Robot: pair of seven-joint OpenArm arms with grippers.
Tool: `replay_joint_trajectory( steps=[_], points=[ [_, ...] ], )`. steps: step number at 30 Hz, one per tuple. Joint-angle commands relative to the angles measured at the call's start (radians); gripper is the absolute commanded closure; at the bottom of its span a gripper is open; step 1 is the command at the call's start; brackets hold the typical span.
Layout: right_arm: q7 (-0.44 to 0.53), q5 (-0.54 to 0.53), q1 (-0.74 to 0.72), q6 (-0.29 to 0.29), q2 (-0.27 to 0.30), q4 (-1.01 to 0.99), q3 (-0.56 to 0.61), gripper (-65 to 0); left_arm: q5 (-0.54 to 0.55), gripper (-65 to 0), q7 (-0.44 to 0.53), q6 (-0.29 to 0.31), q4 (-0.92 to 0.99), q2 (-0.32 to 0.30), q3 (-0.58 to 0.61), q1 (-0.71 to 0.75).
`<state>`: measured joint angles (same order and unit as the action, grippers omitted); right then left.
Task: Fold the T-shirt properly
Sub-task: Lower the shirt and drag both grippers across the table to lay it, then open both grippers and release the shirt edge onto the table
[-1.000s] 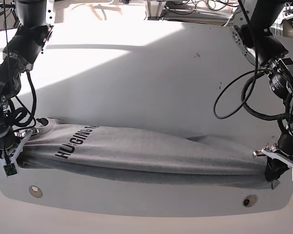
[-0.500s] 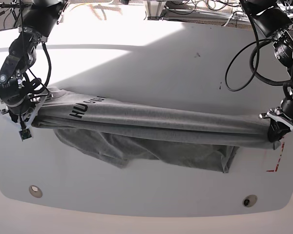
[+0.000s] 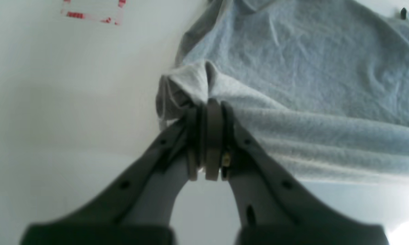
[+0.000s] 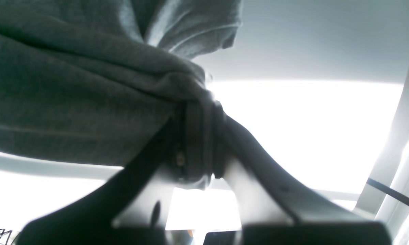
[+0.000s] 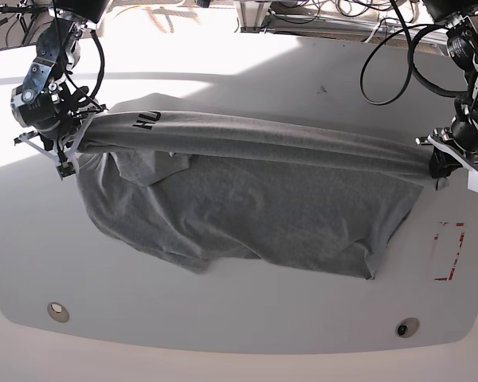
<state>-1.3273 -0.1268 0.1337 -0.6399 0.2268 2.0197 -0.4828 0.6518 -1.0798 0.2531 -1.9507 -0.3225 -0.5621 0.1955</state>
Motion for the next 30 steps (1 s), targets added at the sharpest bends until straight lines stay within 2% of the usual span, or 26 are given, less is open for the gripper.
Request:
replay_joint_trajectory(
  steps=[1, 9, 19, 30],
  points=[
    [0.009, 0.019, 0.033, -0.007, -0.010, 0.019, -0.007, -1.3, -0.003, 0.0, 0.031, -0.002, -0.009, -0.036, -0.005, 0.020],
    [0.048, 0.019, 0.102, -0.007, -0.047, 0.014, -0.007, -1.3, -0.010, 0.0, 0.031, -0.002, 0.001, -0.068, 0.055, 0.031],
    [0.061, 0.020, 0.136, -0.005, -0.051, 0.009, -0.007, -1.3, -0.011, 0.0, 0.031, -0.002, 0.121, -0.073, 0.092, -0.037],
    [0.062, 0.020, 0.165, -0.005, -0.051, -0.017, -0.007, -1.9, -0.010, 0.0, 0.033, -0.002, 0.247, -0.142, 0.119, -0.084]
  ],
)
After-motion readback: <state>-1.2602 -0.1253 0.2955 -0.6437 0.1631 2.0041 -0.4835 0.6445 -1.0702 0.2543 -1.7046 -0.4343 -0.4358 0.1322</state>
